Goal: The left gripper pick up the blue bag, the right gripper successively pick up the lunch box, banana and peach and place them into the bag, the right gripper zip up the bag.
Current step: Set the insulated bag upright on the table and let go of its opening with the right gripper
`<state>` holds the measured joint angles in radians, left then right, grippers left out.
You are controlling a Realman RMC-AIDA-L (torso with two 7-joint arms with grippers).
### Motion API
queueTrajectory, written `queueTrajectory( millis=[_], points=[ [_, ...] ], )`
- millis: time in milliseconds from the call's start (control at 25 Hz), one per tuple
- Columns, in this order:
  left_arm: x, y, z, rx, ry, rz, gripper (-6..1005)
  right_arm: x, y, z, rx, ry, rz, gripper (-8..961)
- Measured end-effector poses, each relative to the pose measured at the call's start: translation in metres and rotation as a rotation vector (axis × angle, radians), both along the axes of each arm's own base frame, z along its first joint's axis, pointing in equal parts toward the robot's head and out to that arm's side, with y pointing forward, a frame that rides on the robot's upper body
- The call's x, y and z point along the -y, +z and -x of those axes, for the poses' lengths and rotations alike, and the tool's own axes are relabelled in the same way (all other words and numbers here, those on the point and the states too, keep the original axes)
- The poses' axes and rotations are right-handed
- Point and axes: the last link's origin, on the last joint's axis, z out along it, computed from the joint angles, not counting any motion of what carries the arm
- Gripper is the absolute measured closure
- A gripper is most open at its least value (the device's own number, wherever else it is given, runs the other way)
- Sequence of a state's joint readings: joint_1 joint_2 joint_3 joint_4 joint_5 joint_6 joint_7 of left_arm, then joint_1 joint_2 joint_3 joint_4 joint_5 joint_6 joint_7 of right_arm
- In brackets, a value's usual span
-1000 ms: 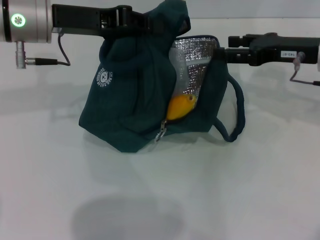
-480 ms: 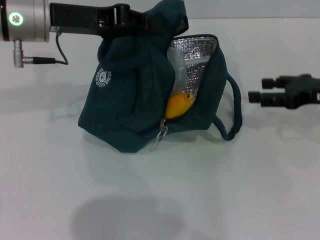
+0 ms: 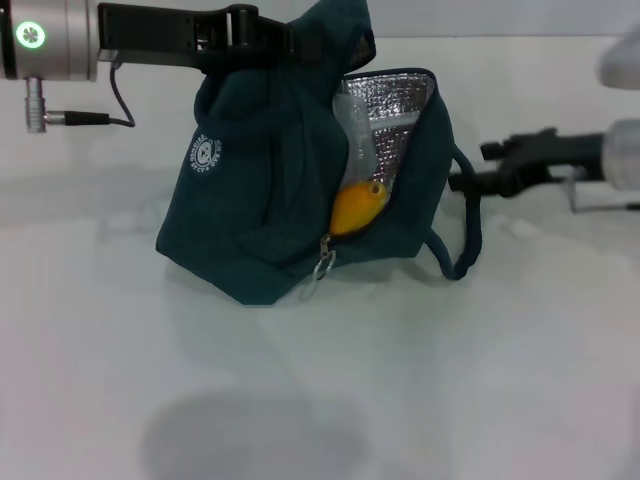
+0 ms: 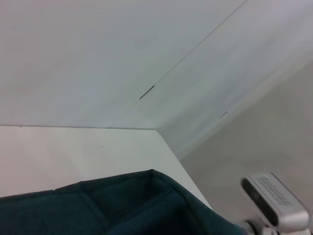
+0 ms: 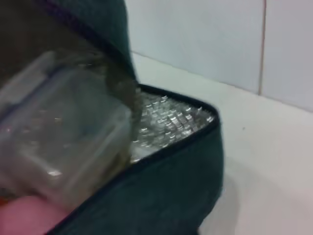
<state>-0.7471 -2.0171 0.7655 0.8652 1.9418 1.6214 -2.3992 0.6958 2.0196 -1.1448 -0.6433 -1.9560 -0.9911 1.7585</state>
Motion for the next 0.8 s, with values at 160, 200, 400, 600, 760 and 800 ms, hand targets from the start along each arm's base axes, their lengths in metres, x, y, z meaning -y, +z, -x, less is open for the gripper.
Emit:
queueTrajectory(
  millis=[160,200,400,600,760,800],
  points=[
    [0.0,-0.001,0.0,0.002,-0.002,0.001,943,-0.026,-0.015,0.015,0.096,0.018,-0.075,229],
    [0.001,-0.002,-0.001,0.002,-0.003,0.002,943,-0.032,-0.016,0.018,0.106,0.016,-0.105,229],
    [0.003,0.0,0.005,0.014,0.011,-0.002,943,-0.049,0.004,0.015,0.07,-0.009,-0.315,230],
    [0.008,0.003,0.017,0.021,0.04,-0.01,943,-0.035,0.052,0.008,-0.083,0.075,-0.554,230],
    [0.016,-0.001,0.025,0.026,0.055,0.011,943,-0.009,0.075,0.015,-0.221,0.218,-0.622,229],
    [0.02,-0.003,0.028,0.03,0.058,0.022,943,-0.001,0.082,0.017,-0.265,0.258,-0.639,230]
  ],
)
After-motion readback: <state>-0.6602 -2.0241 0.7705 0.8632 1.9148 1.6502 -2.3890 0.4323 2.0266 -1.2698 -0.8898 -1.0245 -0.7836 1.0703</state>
